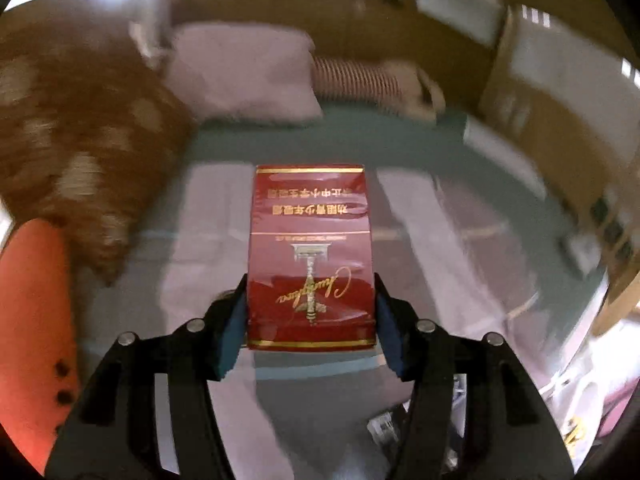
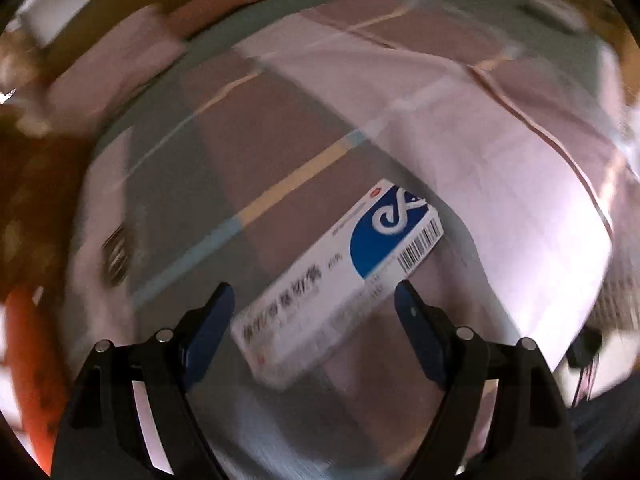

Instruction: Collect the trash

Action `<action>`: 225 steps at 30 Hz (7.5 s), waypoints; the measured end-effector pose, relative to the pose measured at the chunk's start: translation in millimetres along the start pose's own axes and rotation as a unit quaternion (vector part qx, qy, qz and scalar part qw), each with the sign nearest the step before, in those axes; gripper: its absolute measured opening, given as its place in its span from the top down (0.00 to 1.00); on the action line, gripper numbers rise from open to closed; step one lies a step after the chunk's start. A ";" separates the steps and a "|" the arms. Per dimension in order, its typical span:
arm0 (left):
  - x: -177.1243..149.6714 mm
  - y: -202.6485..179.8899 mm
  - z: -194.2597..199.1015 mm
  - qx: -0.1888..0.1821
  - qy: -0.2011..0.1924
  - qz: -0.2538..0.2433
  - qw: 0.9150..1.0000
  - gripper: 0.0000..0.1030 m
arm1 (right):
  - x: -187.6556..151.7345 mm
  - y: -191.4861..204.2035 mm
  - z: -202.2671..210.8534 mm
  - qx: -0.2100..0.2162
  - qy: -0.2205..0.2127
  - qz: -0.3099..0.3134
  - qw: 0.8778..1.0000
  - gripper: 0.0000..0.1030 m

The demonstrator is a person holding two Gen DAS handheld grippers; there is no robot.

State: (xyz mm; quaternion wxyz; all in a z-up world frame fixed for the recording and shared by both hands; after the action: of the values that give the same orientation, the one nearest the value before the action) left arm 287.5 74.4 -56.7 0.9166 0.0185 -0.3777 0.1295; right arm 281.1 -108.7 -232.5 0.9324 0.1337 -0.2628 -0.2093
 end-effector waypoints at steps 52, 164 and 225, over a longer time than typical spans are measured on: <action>-124.9 -44.5 36.9 0.009 0.031 -0.064 0.997 0.44 | 27.0 -60.4 175.1 0.171 -0.151 0.372 0.900 0.61; -151.8 -20.9 74.1 0.023 0.014 -0.015 1.000 0.03 | -4.3 -56.3 169.7 0.151 -0.127 0.322 0.926 0.03; -164.9 -15.9 72.4 -0.018 0.031 -0.001 0.999 0.03 | -2.3 -56.1 170.6 0.151 -0.129 0.321 0.926 0.03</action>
State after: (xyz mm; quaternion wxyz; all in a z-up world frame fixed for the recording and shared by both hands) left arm 129.4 12.7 -119.0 0.9282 -0.0015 -0.3511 0.1228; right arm 168.2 -180.6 -112.7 0.8764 0.1535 -0.4382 0.1281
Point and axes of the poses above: each gripper's, at about its wrist camera, not at the fingertips, and z roughly against the way its jaws point, y to its left, x to its top, the point moved 1 cm from there along -z, roughly the way its jaws point, and after that the axes turned 8 degrees about x, right-handed, at the moved point
